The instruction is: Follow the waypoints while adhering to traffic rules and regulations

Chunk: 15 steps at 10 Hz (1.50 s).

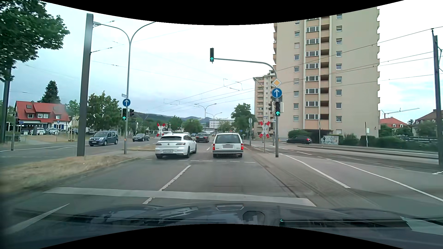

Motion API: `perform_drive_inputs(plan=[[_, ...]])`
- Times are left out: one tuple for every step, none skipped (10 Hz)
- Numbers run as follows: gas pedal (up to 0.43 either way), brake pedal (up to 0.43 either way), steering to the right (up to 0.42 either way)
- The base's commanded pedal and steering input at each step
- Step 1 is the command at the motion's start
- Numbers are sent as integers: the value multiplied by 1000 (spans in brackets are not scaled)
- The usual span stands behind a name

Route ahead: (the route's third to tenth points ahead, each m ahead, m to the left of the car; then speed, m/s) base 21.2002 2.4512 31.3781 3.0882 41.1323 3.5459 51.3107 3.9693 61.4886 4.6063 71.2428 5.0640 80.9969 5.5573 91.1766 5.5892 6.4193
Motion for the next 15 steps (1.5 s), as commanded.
perform_drive_inputs(plan=[[339,0,-28],[331,0,-23],[319,0,-16],[311,0,-13],[299,0,-12],[299,0,-12],[287,0,-19],[280,0,-27],[268,0,-26],[268,0,-25],[260,0,-24],[248,0,-21],[228,0,-19],[228,0,-18],[228,0,-17]])
